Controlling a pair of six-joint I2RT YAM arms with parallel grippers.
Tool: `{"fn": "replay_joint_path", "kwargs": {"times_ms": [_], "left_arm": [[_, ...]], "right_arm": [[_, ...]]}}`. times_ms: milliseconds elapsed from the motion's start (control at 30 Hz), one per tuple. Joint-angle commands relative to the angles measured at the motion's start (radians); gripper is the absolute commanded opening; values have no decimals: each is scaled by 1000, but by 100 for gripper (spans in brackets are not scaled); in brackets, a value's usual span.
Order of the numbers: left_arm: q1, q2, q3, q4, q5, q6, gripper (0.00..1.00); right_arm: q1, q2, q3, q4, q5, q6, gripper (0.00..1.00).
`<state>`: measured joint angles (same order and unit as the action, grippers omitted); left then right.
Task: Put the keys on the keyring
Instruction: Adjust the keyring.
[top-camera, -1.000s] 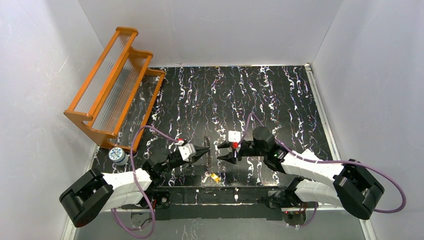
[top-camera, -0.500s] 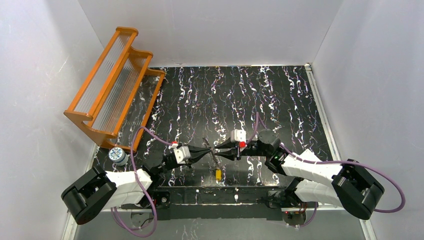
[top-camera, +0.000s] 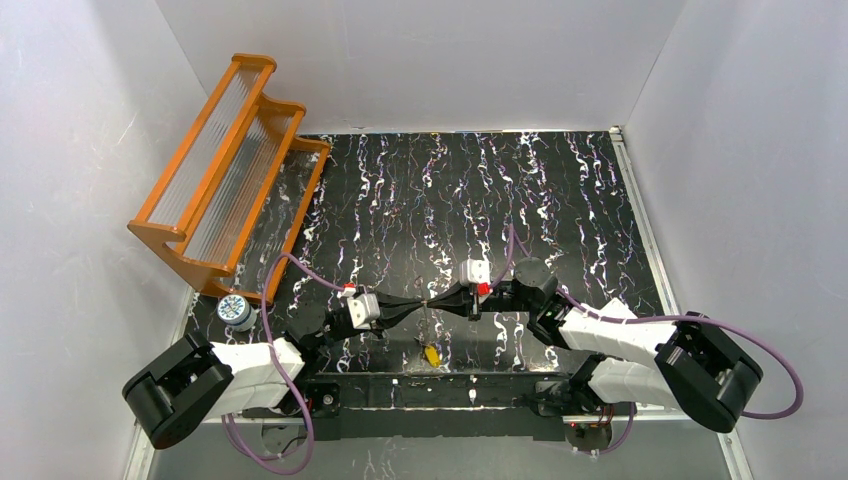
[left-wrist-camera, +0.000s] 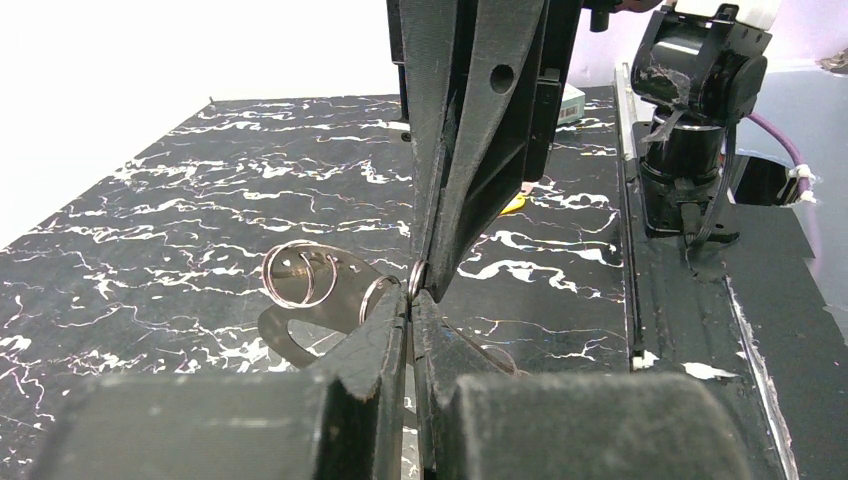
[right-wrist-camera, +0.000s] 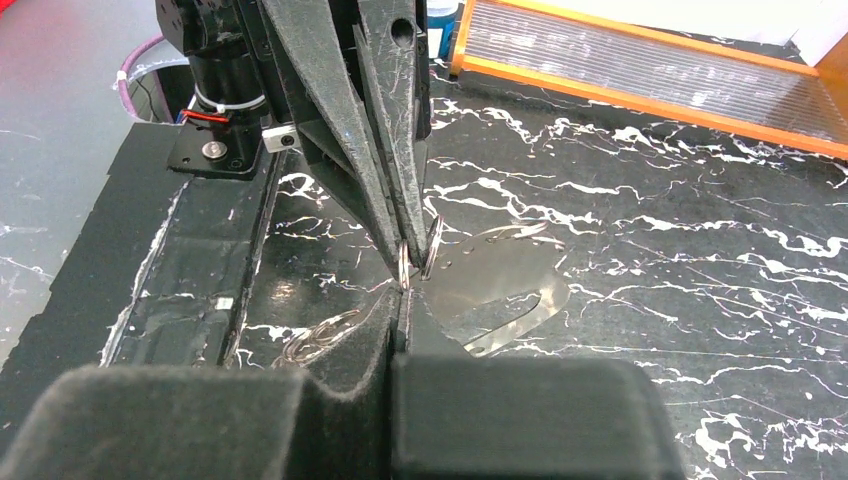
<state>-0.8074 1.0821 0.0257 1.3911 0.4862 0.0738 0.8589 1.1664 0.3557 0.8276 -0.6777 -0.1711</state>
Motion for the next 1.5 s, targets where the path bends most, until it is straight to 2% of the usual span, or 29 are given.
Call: {"fn": "replay_joint_path", "kwargs": {"times_ms": [0, 233, 400, 533, 700, 867, 1033, 1233, 1467], "left_arm": [[-1, -19, -4, 69, 6, -2, 0], [-1, -17, -11, 69, 1, -6, 0], [-2, -31, -18, 34, -25, -1, 23], [-1, -43, -10, -42, -41, 6, 30], [-1, -56, 26, -204, -62, 39, 31], [-1, -101, 61, -364, -140, 84, 39], [-1, -152, 117, -559, -176, 165, 40], [-2, -144, 157, -631, -174, 211, 36], [-2, -110, 171, -640, -193, 254, 36]], "right_arm": [[6, 0, 28, 58, -23, 2, 1], [6, -9, 47, 2, 2, -9, 1], [6, 3, 150, -281, 34, -97, 1], [6, 38, 240, -524, 65, -186, 1], [6, 123, 392, -832, 98, -295, 1], [6, 192, 512, -1035, 143, -360, 1], [6, 249, 580, -1121, 174, -399, 1], [13, 323, 645, -1167, 214, -432, 1], [14, 342, 632, -1096, 149, -470, 1]]}}
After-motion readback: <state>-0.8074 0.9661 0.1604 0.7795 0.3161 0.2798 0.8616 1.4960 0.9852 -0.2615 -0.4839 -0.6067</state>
